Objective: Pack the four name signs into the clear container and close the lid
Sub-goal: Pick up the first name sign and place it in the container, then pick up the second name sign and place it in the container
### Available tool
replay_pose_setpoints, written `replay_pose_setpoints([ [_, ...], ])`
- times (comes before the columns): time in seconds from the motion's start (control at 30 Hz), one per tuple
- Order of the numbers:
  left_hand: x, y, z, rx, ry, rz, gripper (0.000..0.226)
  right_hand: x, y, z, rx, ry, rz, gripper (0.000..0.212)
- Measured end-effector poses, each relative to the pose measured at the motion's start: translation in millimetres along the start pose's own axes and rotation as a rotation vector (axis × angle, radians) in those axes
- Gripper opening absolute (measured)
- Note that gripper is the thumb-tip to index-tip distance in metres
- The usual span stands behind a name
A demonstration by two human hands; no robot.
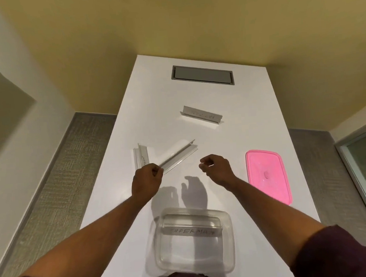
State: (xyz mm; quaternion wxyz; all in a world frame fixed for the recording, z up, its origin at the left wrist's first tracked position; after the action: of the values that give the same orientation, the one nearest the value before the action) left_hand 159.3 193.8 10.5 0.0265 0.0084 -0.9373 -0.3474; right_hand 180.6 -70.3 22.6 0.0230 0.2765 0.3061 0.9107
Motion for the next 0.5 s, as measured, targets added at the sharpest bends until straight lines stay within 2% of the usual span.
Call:
replay_pose_setpoints([
  [0.17,-41.2,-17.2,32.5,0.198,0.351,0.098,0.024,-54.5,-3.7,22.0,-0.03,-0.119,0.065,0.028],
  [0.27,-56.4,-30.4,47.9,0.262,0.443,0.196,0.033,-83.4,-8.9,30.5,-0.005,-0.184,0.095,0.042],
  [0.33,-64.3,-36.3,57.0,0.333,0.522,0.18,0.034,-101.3,-12.6,37.2,0.066,-0.194,0.091,0.05],
  [0.5,-77.0,-53.1,73.2,0.597,0.724,0.039,0.022,-135.8,-26.8,51.4,0.163,-0.177,0.082,0.051],
])
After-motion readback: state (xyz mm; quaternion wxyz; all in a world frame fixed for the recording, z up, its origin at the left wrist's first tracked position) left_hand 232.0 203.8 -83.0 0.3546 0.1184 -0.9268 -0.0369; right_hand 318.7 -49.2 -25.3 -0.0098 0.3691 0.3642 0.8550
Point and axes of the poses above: each hand's wrist, its own x-axis away from the middle knuckle, its own y-axis out of the back of the hand, z = x × y, the point moved 5 cm from there along -x, towards the middle knuckle, and after that the axes turned 13 degrees about -y, right-handed, at the moved point
